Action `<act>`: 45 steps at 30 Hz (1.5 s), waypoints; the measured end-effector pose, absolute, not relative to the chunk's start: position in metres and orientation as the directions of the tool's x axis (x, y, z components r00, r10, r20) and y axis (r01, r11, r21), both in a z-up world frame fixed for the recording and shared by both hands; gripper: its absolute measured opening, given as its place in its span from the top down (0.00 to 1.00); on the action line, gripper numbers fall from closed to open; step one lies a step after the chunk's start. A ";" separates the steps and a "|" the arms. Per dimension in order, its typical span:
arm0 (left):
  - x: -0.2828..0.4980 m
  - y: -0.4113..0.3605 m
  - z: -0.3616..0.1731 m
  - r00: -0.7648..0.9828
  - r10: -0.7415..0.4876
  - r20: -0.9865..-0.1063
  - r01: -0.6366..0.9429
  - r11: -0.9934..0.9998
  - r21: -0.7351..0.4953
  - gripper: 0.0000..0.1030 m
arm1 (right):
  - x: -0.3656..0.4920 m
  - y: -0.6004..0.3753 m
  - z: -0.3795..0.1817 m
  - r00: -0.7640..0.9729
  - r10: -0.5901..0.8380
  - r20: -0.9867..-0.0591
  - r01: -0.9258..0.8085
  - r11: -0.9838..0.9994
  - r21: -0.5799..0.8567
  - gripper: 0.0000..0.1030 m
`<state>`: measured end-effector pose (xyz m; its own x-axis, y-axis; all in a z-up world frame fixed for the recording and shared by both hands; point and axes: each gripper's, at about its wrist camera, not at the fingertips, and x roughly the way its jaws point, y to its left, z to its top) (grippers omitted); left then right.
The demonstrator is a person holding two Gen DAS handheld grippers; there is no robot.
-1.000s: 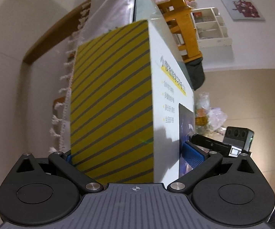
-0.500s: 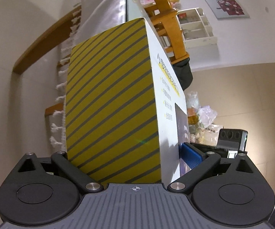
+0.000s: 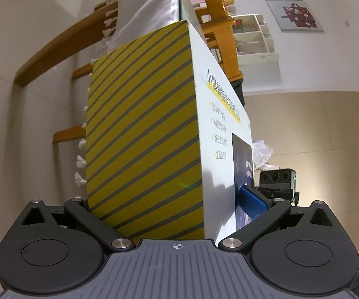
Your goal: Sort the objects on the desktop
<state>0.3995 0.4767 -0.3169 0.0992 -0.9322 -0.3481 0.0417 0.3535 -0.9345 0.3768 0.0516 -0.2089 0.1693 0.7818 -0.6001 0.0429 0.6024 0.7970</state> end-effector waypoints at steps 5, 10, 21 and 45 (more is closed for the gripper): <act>0.395 0.475 -0.308 0.123 -0.924 -0.363 0.033 0.369 -0.929 0.00 | 0.390 0.063 -0.207 0.157 0.767 -0.622 0.014 0.628 0.778 0.00; 0.388 0.471 -0.290 0.154 -0.909 -0.386 0.035 0.396 -0.918 0.00 | 0.388 0.053 -0.199 0.176 0.763 -0.622 0.016 0.629 0.777 0.00; 0.344 0.437 -0.224 0.174 -0.900 -0.400 0.123 0.423 -0.898 0.00 | 0.335 0.002 -0.151 0.257 0.786 -0.563 -0.038 0.590 0.807 0.00; 0.105 0.320 -0.200 0.196 -0.910 -0.365 -0.002 0.372 -0.928 0.00 | 0.150 -0.109 -0.071 0.278 0.709 -0.648 -0.049 0.685 0.727 0.00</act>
